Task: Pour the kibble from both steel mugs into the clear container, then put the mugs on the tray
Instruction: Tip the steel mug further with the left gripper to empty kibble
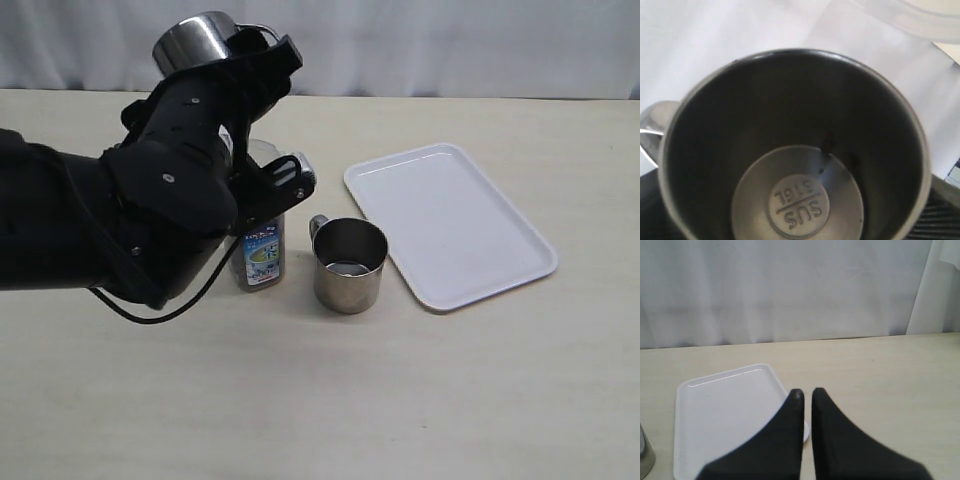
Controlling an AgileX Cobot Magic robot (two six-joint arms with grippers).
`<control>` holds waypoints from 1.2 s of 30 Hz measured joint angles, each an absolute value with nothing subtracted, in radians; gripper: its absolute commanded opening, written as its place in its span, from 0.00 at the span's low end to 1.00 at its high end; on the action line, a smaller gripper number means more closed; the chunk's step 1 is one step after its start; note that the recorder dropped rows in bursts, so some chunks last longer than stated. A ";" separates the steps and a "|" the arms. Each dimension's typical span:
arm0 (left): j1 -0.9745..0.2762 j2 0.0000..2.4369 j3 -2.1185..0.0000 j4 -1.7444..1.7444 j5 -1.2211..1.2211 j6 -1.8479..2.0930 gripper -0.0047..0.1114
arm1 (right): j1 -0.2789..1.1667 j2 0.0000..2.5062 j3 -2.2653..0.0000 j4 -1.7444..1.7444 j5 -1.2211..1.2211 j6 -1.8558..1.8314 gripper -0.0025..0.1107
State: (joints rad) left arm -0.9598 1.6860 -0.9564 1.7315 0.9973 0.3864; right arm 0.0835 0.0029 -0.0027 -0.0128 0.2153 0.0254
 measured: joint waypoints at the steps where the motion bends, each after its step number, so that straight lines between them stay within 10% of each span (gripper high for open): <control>1: -0.967 1.686 -0.956 1.732 0.995 0.386 0.04 | 0.083 0.003 -0.003 -0.013 0.215 0.025 0.06; 36: -1.034 1.740 -0.949 1.733 1.175 0.423 0.04 | 0.083 0.003 -0.003 -0.013 0.215 0.025 0.06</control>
State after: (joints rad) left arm -1.0336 1.7401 -0.9493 1.7330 1.1748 0.4233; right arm 0.0835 0.0029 -0.0027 -0.0128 0.2153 0.0254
